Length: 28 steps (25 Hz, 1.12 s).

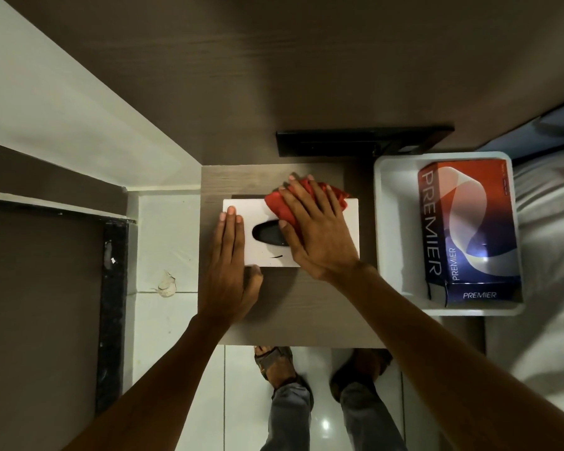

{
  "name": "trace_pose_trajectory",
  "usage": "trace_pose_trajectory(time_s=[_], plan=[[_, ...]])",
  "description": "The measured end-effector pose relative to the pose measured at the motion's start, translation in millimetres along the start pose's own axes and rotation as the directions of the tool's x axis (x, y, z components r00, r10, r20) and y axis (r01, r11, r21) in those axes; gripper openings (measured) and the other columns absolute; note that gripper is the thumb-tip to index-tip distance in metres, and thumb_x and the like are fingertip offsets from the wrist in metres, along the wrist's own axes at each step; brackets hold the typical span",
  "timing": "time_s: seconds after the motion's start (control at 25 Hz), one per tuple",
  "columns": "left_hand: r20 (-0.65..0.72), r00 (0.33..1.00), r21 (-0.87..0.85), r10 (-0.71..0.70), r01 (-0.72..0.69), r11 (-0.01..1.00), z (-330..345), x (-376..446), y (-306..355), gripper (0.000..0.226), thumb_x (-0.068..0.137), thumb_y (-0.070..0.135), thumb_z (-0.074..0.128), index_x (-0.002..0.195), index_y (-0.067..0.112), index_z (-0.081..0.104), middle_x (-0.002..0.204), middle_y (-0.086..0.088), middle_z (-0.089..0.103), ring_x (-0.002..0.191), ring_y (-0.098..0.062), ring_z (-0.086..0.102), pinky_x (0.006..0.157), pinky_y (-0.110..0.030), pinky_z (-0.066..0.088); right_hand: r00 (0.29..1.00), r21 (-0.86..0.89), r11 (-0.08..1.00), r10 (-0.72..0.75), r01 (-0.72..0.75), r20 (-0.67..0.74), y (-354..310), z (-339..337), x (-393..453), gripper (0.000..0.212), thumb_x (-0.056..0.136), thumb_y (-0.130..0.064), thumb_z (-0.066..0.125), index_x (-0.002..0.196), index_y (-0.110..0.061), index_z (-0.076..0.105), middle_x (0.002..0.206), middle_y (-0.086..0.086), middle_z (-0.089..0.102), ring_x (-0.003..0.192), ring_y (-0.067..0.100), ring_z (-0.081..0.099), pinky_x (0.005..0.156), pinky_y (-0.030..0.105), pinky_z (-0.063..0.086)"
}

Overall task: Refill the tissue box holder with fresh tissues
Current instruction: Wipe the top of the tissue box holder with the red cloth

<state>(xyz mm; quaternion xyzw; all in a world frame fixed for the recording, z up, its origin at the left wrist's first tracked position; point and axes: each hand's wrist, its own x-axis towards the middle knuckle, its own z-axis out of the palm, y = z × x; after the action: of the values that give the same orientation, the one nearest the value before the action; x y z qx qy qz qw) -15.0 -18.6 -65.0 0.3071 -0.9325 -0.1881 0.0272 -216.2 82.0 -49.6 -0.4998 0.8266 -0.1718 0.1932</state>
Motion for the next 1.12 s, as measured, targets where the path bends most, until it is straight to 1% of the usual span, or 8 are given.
trace_pose_trajectory(time_s=[0.08,0.16,0.24,0.36,0.64,0.8,0.96,1.12], plan=[[0.017,1.0,-0.024,-0.002,0.003,1.0,-3,0,2,0.083,0.095,0.03,0.047,0.167,0.001,0.016,0.179,-0.013,0.007,0.167,-0.031,0.005,0.134,-0.056,0.02,1.0,0.037,0.999,-0.001,0.002,-0.021,10,-10,-8,0.062,0.109,-0.047,0.038,0.164,-0.023,0.024,0.173,0.002,0.022,0.162,0.024,0.011,0.132,0.048,0.004],[0.036,0.999,-0.042,0.0,0.001,0.999,-6,1,2,0.085,0.095,0.033,0.046,0.167,0.002,0.014,0.179,-0.012,0.004,0.168,-0.031,0.003,0.134,-0.056,0.018,0.989,0.101,0.99,0.112,-0.102,-0.099,16,-17,-22,0.06,0.109,-0.042,0.04,0.164,-0.022,0.026,0.171,0.002,0.027,0.162,0.021,0.013,0.132,0.047,0.006],[0.038,0.999,-0.036,0.0,0.002,0.999,-6,1,2,0.085,0.096,0.033,0.047,0.168,0.002,0.013,0.179,-0.012,0.004,0.168,-0.03,0.002,0.134,-0.056,0.018,0.965,0.128,0.971,0.221,-0.203,-0.142,10,-15,-26,0.06,0.108,-0.04,0.04,0.163,-0.019,0.028,0.17,0.004,0.029,0.162,0.023,0.012,0.132,0.048,0.006],[0.025,1.0,-0.039,-0.002,0.003,0.999,-4,1,1,0.083,0.096,0.029,0.047,0.167,0.001,0.014,0.179,-0.012,0.005,0.168,-0.03,0.003,0.136,-0.052,0.016,0.96,0.129,0.965,0.244,-0.226,-0.14,-10,-3,-7,0.06,0.102,-0.04,0.042,0.158,-0.019,0.038,0.167,0.005,0.036,0.161,0.031,0.016,0.131,0.055,0.007],[0.011,0.999,-0.016,-0.052,0.052,0.999,1,1,0,0.079,0.099,0.035,0.043,0.167,0.002,0.019,0.178,-0.014,0.012,0.167,-0.03,0.009,0.135,-0.031,0.001,0.998,0.081,0.995,-0.054,0.051,0.035,-21,4,19,0.061,0.1,-0.037,0.046,0.157,-0.02,0.04,0.167,0.005,0.036,0.158,0.036,0.021,0.128,0.063,0.007],[0.012,0.999,-0.005,-0.032,0.032,0.999,-4,2,4,0.08,0.097,0.031,0.041,0.167,0.001,0.015,0.179,-0.013,0.007,0.168,-0.028,0.004,0.137,-0.036,0.004,0.97,-0.004,0.973,-0.231,0.232,0.076,11,-10,-4,0.058,0.103,-0.038,0.037,0.159,-0.022,0.037,0.169,0.004,0.032,0.161,0.033,0.014,0.129,0.059,0.006],[0.012,1.0,-0.032,-0.026,0.027,0.999,-6,1,5,0.08,0.097,0.031,0.041,0.167,0.001,0.016,0.179,-0.012,0.007,0.168,-0.029,0.004,0.136,-0.049,0.016,0.997,-0.004,0.997,-0.082,0.082,0.0,24,-17,-32,0.059,0.107,-0.037,0.037,0.163,-0.022,0.028,0.172,0.002,0.023,0.162,0.025,0.007,0.132,0.051,0.004],[0.034,0.999,-0.016,-0.003,0.003,1.0,-10,2,4,0.082,0.096,0.032,0.041,0.167,0.0,0.015,0.179,-0.013,0.006,0.168,-0.03,0.004,0.135,-0.052,0.016,0.981,0.204,0.968,0.169,-0.147,-0.096,10,-17,-37,0.06,0.105,-0.032,0.04,0.163,-0.019,0.028,0.171,0.004,0.025,0.162,0.023,0.012,0.132,0.051,0.01]])
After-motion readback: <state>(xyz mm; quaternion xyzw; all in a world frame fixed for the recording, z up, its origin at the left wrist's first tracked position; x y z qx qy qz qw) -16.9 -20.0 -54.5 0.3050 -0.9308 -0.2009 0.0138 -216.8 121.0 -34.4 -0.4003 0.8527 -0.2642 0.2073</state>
